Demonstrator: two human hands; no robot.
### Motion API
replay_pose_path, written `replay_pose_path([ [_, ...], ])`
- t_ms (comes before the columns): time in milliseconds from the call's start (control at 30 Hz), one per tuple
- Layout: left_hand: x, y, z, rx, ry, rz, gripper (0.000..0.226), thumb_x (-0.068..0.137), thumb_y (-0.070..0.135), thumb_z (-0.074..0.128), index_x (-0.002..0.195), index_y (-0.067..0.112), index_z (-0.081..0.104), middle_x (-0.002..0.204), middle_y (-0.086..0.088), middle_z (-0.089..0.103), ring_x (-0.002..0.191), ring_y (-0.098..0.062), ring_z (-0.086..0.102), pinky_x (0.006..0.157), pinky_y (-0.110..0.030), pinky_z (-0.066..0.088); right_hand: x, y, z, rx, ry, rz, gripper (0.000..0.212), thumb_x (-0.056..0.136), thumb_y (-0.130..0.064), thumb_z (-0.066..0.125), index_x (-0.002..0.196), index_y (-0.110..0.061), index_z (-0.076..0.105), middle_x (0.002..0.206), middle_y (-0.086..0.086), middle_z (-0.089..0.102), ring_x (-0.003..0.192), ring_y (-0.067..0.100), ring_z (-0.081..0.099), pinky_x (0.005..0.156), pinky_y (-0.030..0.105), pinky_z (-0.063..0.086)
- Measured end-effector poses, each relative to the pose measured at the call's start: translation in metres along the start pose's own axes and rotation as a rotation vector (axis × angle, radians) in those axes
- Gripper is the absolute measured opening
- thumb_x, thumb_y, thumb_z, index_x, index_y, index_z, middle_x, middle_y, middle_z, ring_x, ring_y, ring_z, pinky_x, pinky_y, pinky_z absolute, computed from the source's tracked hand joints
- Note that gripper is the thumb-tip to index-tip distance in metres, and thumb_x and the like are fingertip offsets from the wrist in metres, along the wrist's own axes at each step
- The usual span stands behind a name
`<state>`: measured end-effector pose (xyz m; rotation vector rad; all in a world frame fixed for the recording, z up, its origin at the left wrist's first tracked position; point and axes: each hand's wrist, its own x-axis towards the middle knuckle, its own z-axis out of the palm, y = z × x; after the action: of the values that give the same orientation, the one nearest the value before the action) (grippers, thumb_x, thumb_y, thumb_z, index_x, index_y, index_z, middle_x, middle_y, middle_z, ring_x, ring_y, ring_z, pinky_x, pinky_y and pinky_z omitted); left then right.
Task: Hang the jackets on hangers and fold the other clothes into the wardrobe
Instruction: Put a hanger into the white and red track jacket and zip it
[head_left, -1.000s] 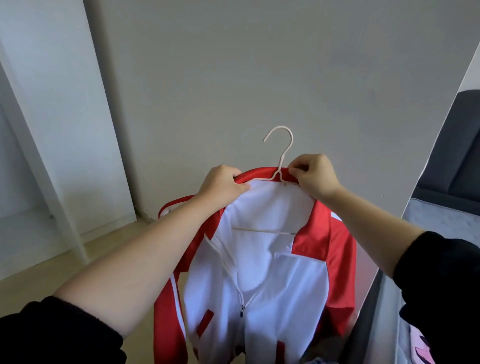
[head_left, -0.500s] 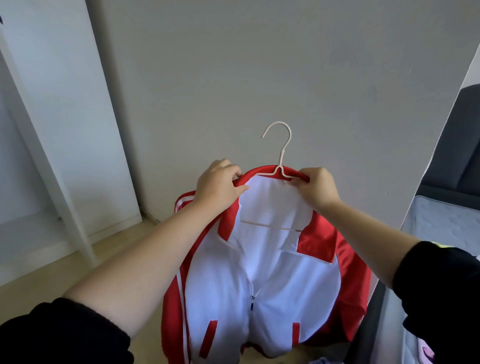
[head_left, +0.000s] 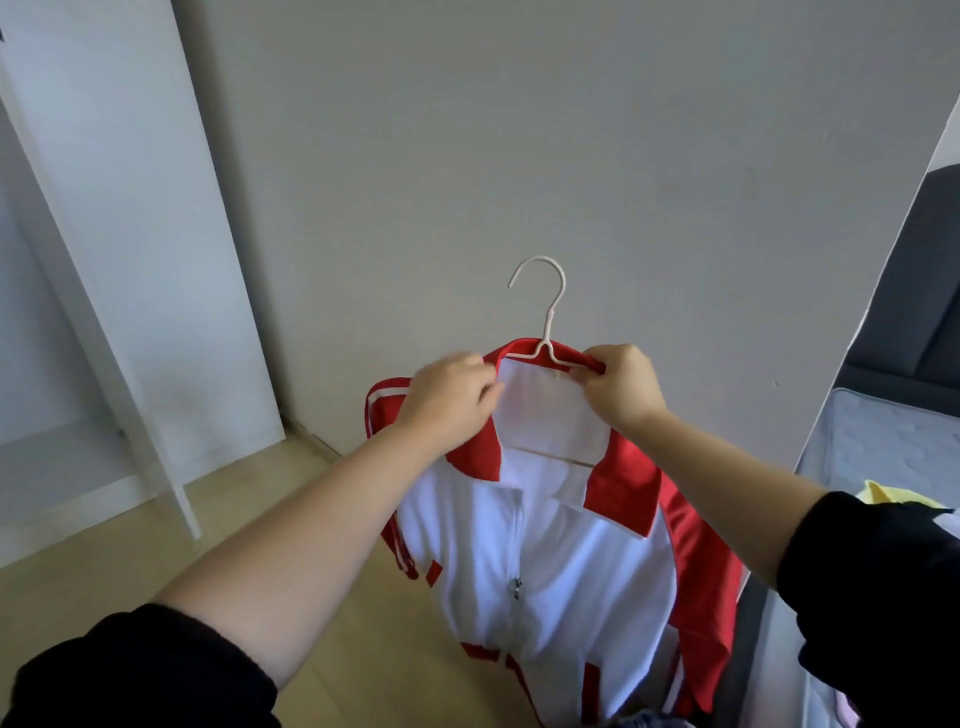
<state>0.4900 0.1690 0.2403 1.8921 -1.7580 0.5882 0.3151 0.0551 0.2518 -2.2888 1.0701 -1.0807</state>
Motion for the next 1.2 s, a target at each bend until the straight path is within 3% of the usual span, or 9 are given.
replay_pose_path([
  [67,0.006,-0.007,-0.005,-0.097,0.086,-0.068,0.018,0.088,0.026,0.064,0.096,0.010,0.060,0.101,-0.007,0.059,0.101,-0.026,0.052,0.078,-0.035,0.041,0.000,0.003,0.000,0.037,-0.036,-0.009,0.037,0.084,-0.009,0.065,0.053,-0.013,0.046,0.050,0.001,0.035,0.050,0.016,0.030,0.049,0.030,0.025],
  [133,0.009,-0.012,-0.004,-0.140,-0.146,-0.098,0.029,0.091,0.028,0.060,0.112,0.010,0.053,0.117,-0.010,0.058,0.110,-0.029,0.051,0.088,-0.038,0.041,0.000,0.003,-0.001,0.052,-0.068,-0.049,0.033,0.083,-0.009,0.066,0.055,-0.006,0.050,0.053,0.006,0.037,0.052,0.016,0.029,0.051,0.030,0.024],
  [200,0.010,-0.015,-0.001,-0.178,-0.283,-0.166,0.018,0.095,0.029,0.054,0.093,0.011,0.051,0.099,-0.013,0.062,0.096,-0.032,0.056,0.076,-0.036,0.041,-0.001,0.004,-0.002,0.035,-0.096,-0.099,0.026,0.083,-0.010,0.067,0.065,0.004,0.056,0.058,0.011,0.042,0.057,0.019,0.031,0.053,0.031,0.025],
  [333,0.009,-0.013,0.004,-0.421,-0.175,-0.305,0.040,0.089,0.020,0.063,0.057,0.019,0.040,0.056,0.002,0.043,0.060,-0.021,0.043,0.055,-0.031,0.027,0.001,0.012,-0.007,-0.098,0.007,-0.203,0.009,0.086,-0.010,0.062,0.088,-0.003,0.067,0.079,0.010,0.063,0.074,0.027,0.054,0.065,0.034,0.041],
  [433,0.011,-0.006,0.005,-0.473,-0.091,-0.363,0.043,0.087,0.020,0.066,0.053,0.018,0.040,0.052,0.002,0.040,0.054,-0.018,0.036,0.053,-0.031,0.027,0.004,0.024,-0.012,-0.388,0.141,-0.121,0.029,0.084,-0.024,0.065,0.106,-0.005,0.060,0.105,0.012,0.061,0.100,0.033,0.055,0.074,0.037,0.042],
  [600,0.010,-0.003,0.007,-0.399,-0.042,-0.335,0.044,0.087,0.023,0.066,0.054,0.017,0.038,0.051,0.002,0.038,0.058,-0.024,0.038,0.053,-0.032,0.024,0.001,0.019,-0.022,-0.754,0.034,-0.017,0.014,0.086,-0.015,0.053,0.092,-0.005,0.060,0.094,0.014,0.065,0.089,0.035,0.060,0.063,0.030,0.035],
  [833,0.012,-0.004,0.000,-0.363,0.026,-0.363,0.043,0.086,0.022,0.066,0.055,0.015,0.037,0.050,0.002,0.037,0.057,-0.024,0.038,0.050,-0.030,0.025,-0.010,-0.018,-0.019,-0.378,0.166,-0.014,0.024,0.073,-0.004,0.052,0.057,-0.011,0.035,0.062,0.013,0.044,0.063,0.036,0.041,0.056,0.031,0.029],
  [1033,0.004,0.003,0.007,-0.396,0.053,-0.312,0.035,0.085,0.019,0.066,0.062,0.002,0.045,0.054,-0.005,0.038,0.058,-0.027,0.037,0.054,-0.033,0.026,-0.022,-0.007,0.001,-0.397,-0.173,-0.087,0.035,0.081,-0.014,0.055,0.056,-0.019,0.032,0.062,0.004,0.044,0.067,0.033,0.045,0.057,0.029,0.028],
  [1200,0.008,0.005,0.001,-0.398,0.058,-0.276,0.043,0.086,0.023,0.065,0.058,0.014,0.035,0.051,0.000,0.035,0.059,-0.029,0.038,0.055,-0.034,0.026,-0.017,0.005,-0.022,-0.210,0.283,-0.324,0.011,0.086,-0.014,0.055,0.080,-0.005,0.059,0.075,0.011,0.058,0.072,0.033,0.052,0.059,0.032,0.039],
])
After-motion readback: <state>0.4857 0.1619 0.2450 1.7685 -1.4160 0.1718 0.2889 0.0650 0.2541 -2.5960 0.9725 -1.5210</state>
